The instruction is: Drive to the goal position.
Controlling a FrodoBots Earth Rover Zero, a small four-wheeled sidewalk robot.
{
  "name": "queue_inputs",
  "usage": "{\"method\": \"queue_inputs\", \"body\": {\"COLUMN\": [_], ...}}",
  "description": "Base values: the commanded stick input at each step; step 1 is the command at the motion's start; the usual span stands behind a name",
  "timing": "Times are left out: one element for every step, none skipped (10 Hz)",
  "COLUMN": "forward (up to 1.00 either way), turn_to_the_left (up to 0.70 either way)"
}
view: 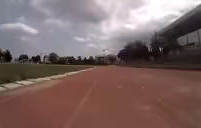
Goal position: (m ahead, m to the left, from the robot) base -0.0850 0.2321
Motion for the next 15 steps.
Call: {"method": "queue_inputs", "body": {"forward": [0.45, 0.45, 0.45, 0.45, 0.45, 0.45, 0.45, 0.45, 0.45, 0.45, 0.45, 0.45, 0.45, 0.45, 0.45], "turn_to_the_left": [0.00, 0.00, 0.00, 0.00, 0.00, 0.00, 0.00, 0.00, 0.00, 0.00, 0.00, 0.00, 0.00, 0.00, 0.00]}}
